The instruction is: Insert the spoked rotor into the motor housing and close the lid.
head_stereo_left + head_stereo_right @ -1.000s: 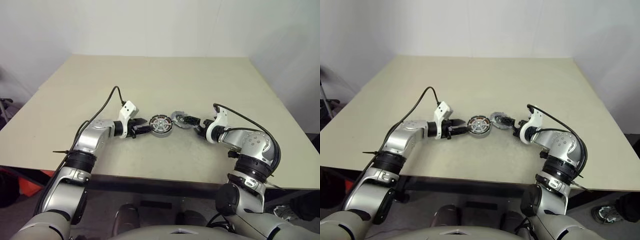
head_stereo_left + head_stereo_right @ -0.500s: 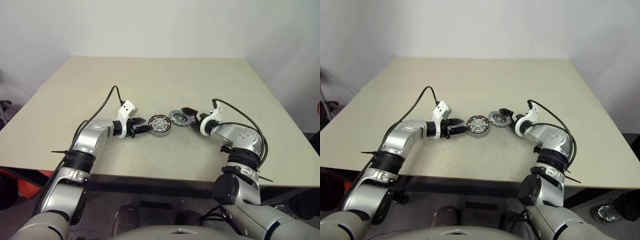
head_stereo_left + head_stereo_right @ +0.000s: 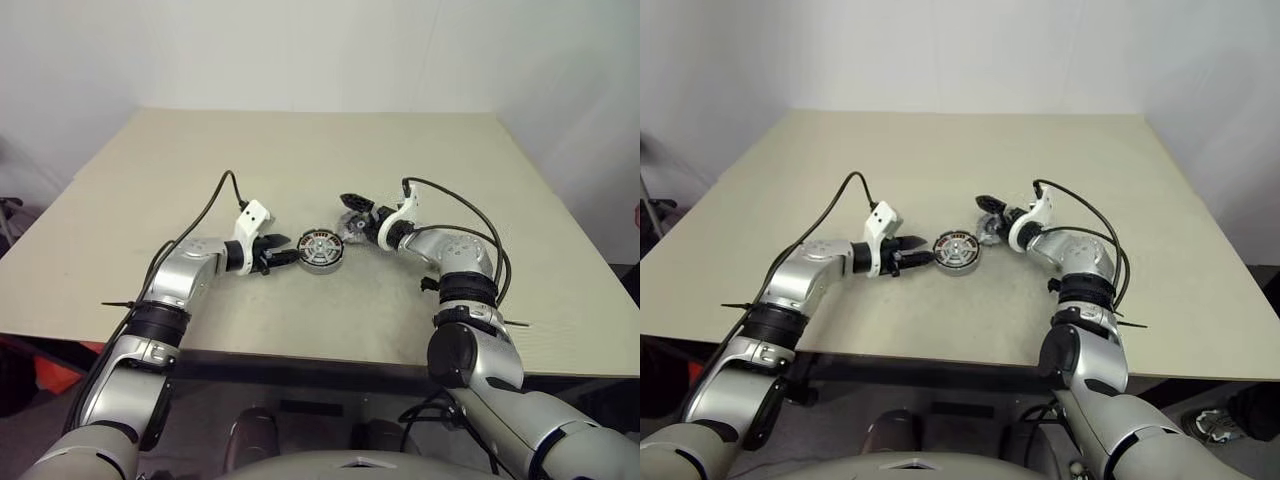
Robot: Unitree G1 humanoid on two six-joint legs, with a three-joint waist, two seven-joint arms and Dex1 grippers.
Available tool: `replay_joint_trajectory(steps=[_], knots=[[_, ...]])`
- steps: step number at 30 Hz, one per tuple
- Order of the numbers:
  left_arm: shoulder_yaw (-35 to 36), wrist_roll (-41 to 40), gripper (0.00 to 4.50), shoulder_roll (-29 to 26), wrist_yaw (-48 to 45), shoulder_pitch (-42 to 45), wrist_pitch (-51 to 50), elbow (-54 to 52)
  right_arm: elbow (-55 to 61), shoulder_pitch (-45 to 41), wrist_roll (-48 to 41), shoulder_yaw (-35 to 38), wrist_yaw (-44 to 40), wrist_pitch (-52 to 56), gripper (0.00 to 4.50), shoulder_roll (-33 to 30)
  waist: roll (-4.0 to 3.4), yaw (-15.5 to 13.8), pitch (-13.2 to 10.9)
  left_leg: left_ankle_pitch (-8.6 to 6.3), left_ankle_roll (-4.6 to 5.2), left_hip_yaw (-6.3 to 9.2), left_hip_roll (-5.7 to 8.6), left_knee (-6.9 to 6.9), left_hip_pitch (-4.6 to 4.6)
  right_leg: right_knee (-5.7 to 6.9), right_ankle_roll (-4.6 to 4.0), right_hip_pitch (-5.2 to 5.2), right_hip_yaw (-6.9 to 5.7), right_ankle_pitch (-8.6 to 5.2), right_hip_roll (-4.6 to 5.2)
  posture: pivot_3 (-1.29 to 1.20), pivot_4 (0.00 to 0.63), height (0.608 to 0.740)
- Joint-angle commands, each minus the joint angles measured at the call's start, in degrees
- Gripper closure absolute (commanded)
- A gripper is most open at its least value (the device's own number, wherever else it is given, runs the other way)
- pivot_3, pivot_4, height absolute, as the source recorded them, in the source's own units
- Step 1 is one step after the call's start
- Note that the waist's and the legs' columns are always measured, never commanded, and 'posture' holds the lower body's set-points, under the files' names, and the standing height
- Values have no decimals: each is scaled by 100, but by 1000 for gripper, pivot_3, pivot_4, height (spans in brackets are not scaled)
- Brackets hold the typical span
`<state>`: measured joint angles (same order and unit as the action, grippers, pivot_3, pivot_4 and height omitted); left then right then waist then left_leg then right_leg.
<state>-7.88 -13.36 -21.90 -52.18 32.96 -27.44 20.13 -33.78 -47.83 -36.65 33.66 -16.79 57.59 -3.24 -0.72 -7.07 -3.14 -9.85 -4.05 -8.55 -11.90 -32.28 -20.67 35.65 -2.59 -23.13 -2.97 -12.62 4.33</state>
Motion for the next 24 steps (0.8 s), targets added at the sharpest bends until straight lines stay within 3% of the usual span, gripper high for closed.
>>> replay_joint_trajectory(steps=[1,5,12,16,18,24], knots=[[139,-10,1752,-73,17,68,79,-53,1060,22,-526,-447,-433,456,25,45,0,-3,0,-1,2,0,-1,0,-1,0,0,-1,0,0,-1,0,0,740],[121,9,1752,-50,41,25,102,-48,1896,319,-735,-889,-563,798,25,55,0,-16,0,-7,12,0,-3,-2,-2,-4,1,0,-1,0,-3,0,0,740],[207,19,1752,-51,114,168,146,132,2252,614,-537,-1498,-381,854,25,13,0,-15,0,-7,13,0,-3,-8,-2,-5,2,2,-1,0,-1,0,0,740],[356,-55,1752,-243,-9,173,124,139,2760,940,15,-2380,-795,-26,25,-225,0,-13,0,-7,12,1,-3,-7,-7,-9,3,0,-1,0,-2,0,0,740],[457,-59,1752,-355,-14,171,150,212,2825,1108,822,-3121,-933,-1000,25,-470,1,-10,0,-7,13,2,-3,-6,-12,-10,4,-5,-2,1,-2,0,0,740],[627,-48,1752,-493,16,79,178,273,2188,1252,2254,-4183,-1106,-3123,25,-691,3,-2,0,-8,12,2,-2,-10,-17,-11,5,-6,-2,0,-2,0,0,740]])
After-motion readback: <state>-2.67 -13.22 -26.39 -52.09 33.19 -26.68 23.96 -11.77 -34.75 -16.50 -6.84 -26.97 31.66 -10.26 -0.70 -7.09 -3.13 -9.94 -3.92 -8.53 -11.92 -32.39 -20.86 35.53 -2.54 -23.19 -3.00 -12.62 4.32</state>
